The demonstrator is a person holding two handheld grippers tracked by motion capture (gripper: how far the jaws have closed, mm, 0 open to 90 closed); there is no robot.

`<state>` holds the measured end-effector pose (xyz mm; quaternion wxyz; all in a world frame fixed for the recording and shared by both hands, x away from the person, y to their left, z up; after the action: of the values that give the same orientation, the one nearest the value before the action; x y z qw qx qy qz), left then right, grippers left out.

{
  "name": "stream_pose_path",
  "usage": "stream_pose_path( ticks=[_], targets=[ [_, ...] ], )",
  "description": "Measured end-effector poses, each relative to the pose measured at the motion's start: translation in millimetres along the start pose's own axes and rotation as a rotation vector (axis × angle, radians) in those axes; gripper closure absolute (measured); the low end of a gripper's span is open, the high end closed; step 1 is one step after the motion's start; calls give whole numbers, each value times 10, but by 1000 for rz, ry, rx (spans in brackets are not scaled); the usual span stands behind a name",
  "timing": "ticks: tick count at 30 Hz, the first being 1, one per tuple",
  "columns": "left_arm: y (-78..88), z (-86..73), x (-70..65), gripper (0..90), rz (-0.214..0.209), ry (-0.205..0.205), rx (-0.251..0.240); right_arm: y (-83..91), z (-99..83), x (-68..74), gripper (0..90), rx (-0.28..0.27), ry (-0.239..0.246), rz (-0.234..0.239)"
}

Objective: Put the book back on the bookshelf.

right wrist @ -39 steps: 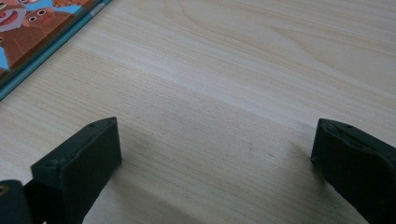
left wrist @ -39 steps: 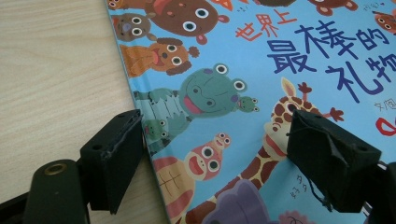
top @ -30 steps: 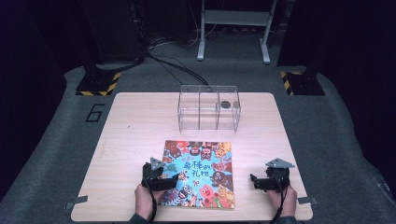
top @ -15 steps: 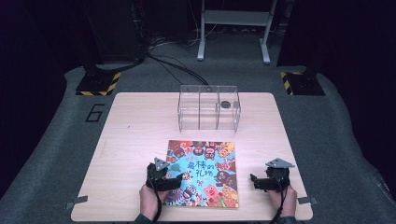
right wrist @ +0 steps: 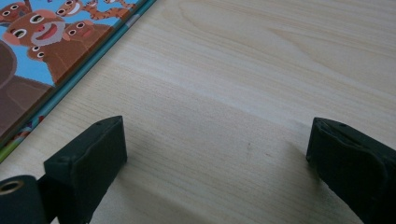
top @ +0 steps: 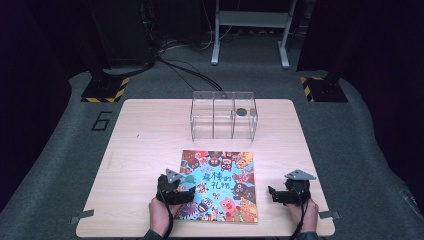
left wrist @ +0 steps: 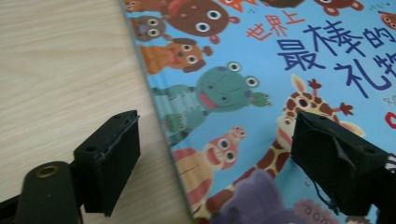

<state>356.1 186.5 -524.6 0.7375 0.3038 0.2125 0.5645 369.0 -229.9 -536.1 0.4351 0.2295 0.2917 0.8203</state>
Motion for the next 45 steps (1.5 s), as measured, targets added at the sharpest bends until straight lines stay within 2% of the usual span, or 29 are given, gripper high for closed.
stream_pose_path(
  ticks=[2,5,6,7,9,12,15,17,19,20,21,22,23,27,29,30,36,37,39,40,42,45],
  targets=[
    [39,-19,73,138,7,9,-6,2,2,-12,56,-1,11,3],
    [81,-54,165,121,19,3,-3,6,21,-12,46,11,-10,2],
    [87,-75,199,115,27,2,-5,12,31,-2,43,11,-36,15],
    [87,-93,220,103,35,4,-8,33,52,18,59,-1,-65,51],
    [84,-120,259,86,35,0,2,48,105,87,64,-37,-91,73],
    [61,-156,297,73,31,18,-1,15,226,214,73,-11,-88,148],
    [58,-161,300,75,28,18,-7,-83,358,356,98,26,-76,195],
    [58,-165,294,82,23,19,-13,-157,416,408,115,42,-56,216],
    [64,-165,295,103,7,15,-12,-241,466,467,123,82,-49,228],
    [69,-165,295,120,-9,15,-12,-267,480,492,126,97,-60,233],
    [69,-168,288,147,-14,15,-16,-322,500,495,132,106,-40,244],
    [71,-169,286,149,-18,7,-15,-350,511,510,138,120,-45,251],
    [68,-170,280,156,-22,13,-18,-366,522,527,142,140,-58,254],
    [62,-167,269,182,-40,17,-22,-415,561,538,158,150,-50,264],
    [60,-165,264,190,-47,5,-23,-427,583,567,183,164,-54,265],
    [55,-164,241,192,-48,8,-28,-438,591,567,186,168,-33,267],
    [61,-161,192,228,-67,4,-28,-480,673,643,224,226,-36,236],
    [58,-160,188,231,-69,2,-30,-486,685,652,231,232,-52,224],
    [58,-158,168,236,-73,0,-30,-480,704,640,240,251,-58,235],
    [57,-159,150,237,-79,9,-28,-486,708,637,247,253,-53,221],
    [52,-151,137,239,-82,-4,-29,-490,718,629,254,257,-49,221],
    [54,-151,110,242,-86,-1,-28,-494,736,633,259,274,-65,218]
  ],
)
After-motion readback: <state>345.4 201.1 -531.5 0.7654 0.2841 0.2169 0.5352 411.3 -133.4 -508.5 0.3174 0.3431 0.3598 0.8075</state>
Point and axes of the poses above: each handheld gripper's, and its own axes: y roughly backward along the jaws, z roughly out of its top, x roughly to its left, the point moved 1 cm from there along -y, roughly forward along the jaws, and after that the axes turned 10 degrees about z, right-handed, at the moved point
